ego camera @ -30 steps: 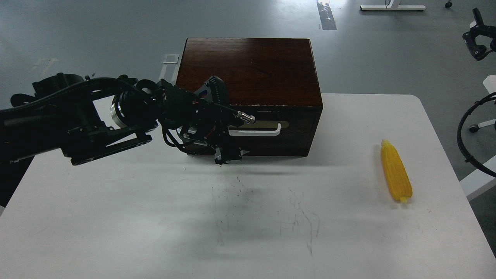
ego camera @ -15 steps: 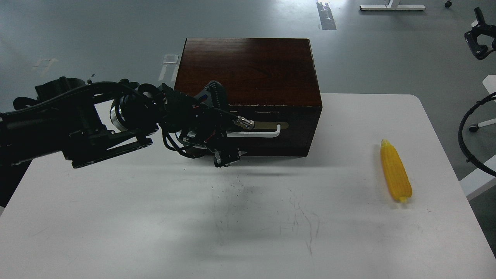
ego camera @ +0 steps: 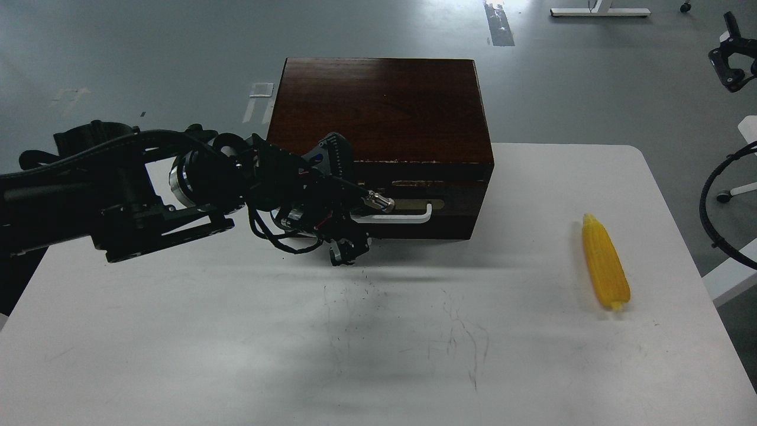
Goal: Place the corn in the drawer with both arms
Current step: 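Pull the drawer handle toward the robot with the left gripper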
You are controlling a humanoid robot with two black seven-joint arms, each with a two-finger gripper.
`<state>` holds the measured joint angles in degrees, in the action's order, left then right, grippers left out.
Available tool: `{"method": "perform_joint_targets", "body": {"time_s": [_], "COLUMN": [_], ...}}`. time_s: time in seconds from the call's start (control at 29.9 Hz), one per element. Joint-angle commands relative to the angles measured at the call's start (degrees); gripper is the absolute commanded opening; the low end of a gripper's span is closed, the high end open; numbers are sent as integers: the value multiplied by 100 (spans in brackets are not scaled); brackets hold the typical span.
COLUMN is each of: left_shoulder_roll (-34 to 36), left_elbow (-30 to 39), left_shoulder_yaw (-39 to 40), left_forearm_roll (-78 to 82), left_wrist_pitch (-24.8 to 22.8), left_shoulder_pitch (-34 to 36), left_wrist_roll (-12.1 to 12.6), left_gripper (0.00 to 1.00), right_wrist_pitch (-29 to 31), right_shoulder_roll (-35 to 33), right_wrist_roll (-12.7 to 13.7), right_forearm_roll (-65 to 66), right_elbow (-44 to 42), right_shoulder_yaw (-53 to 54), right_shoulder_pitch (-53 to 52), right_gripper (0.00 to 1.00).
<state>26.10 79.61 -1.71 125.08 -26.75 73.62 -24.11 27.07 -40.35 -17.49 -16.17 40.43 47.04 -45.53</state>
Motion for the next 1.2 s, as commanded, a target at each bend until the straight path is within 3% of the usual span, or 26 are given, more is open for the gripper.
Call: {"method": "perform_joint_targets", "body": {"time_s": [0.0, 1.0, 1.1, 1.17], "left_shoulder_roll": [0, 150, 185, 202], "left_elbow": [90, 986, 1118, 1197], "left_shoulder_yaw": [-31, -49, -49, -40], "left_forearm_roll": [-8, -8, -8, -8], "left_wrist_pitch": [-23, -125, -125, -125], "left_shoulder_pitch": [21, 91, 126, 127], "left_wrist_roll": [-32, -67, -67, -50], "left_gripper": [41, 42, 45, 53], "right_wrist_pitch": [0, 9, 9, 9], "right_shoulder_roll": [-34, -122, -183, -192], "right_wrist_roll": [0, 9, 17, 17], "right_forearm_roll": [0, 0, 0, 0], "right_elbow": [0, 0, 0, 9], "right_shoulder_yaw": [-2, -2, -2, -2], "right_shoulder_pitch": [0, -35, -35, -35], "right_gripper": [100, 100, 100, 100]}}
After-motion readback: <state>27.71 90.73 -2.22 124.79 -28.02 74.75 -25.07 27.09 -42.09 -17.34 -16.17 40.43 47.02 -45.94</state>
